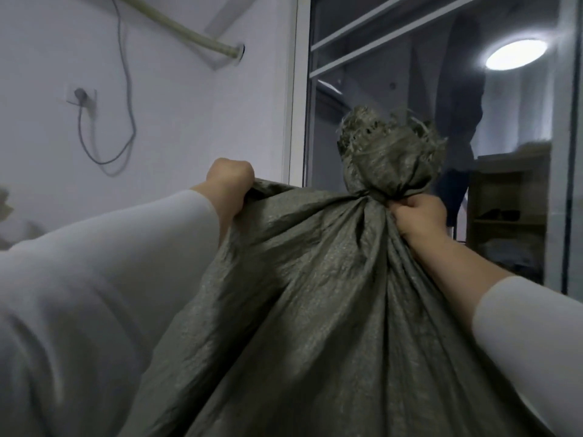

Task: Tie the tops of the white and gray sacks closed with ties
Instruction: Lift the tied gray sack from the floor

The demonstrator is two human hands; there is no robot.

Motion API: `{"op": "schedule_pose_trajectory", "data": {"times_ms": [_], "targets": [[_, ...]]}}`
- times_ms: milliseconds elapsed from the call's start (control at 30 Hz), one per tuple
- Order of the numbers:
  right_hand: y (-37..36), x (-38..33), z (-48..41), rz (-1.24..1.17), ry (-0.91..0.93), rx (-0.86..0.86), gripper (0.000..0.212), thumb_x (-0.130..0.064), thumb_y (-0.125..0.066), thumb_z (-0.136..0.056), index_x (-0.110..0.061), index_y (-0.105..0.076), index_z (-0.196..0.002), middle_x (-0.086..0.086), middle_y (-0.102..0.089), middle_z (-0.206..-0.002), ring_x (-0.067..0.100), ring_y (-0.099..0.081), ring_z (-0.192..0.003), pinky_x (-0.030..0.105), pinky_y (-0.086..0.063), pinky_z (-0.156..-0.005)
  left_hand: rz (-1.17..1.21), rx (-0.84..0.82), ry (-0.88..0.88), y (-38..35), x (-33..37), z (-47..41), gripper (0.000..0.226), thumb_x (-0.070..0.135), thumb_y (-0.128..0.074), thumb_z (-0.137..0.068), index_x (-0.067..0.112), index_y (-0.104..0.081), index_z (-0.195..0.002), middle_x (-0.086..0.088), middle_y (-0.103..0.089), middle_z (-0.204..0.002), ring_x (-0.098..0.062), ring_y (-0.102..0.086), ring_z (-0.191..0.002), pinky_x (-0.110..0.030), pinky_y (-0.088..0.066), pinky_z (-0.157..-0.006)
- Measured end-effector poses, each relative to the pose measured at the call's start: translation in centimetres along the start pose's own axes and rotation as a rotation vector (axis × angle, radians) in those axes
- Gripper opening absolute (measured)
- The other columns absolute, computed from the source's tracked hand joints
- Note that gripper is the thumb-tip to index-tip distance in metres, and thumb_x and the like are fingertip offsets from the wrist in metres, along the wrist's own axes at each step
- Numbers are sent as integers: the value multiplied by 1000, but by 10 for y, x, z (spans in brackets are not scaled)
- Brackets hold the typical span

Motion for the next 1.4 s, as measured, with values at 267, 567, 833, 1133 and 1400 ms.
{"op": "schedule_pose_trajectory", "data": {"times_ms": [267, 567, 833, 1133, 1400], "targets": [[-170, -20, -49, -34, -22, 16, 23, -17, -60, -86, 2, -70, -95, 20, -69, -103, 34, -59, -104, 36, -45, -87, -84, 26, -23, 33, -41, -160, 15, 6, -44, -87, 6, -46, -72, -5, -42, -68, -20, -43, -63, -30, -39, -65], [-363, -58, -98, -168, -21, -27, 15, -14, -62, -82, -3, -69, -73, 15, -65, -83, 33, -62, -96, 31, -43, -77, -203, 152, -101, 97, -80, -314, 20, 7, -42, -88, 8, -41, -68, -4, -40, -69, -23, -46, -73, -31, -40, -73], [-518, -83, -147, -286, 49, -60, 19, -18, -60, -80, -3, -72, -82, 16, -71, -90, 30, -64, -94, 26, -39, -71, -143, 341, -73, 131, -138, -438, 21, 12, -44, -89, 5, -52, -106, -10, -50, -87, -28, -50, -87, -33, -40, -73], [-659, -75, -221, -307, 152, -68, 21, -15, -56, -82, -13, -56, -61, 10, -58, -76, 24, -54, -80, 26, -34, -68, -211, 417, -116, 127, -193, -559, 22, 14, -65, -83, -1, -58, -98, -13, -54, -92, -26, -51, -86, -29, -41, -76], [-753, 56, -172, -75, 80, -376, 21, -17, -56, -87, 1, -69, -87, 23, -69, -96, 33, -63, -94, 34, -46, -76, -582, 183, 175, 94, -354, -580, 30, 14, -64, -82, -11, -63, -97, -29, -63, -107, -40, -60, -103, -41, -51, -90]]}}
Point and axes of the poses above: each hand's wrist, its own z-axis away from the middle knuckle, its own y-axis out of the back of the hand, x = y × z, the point moved 1 cm from there along -z, towards the middle knuckle
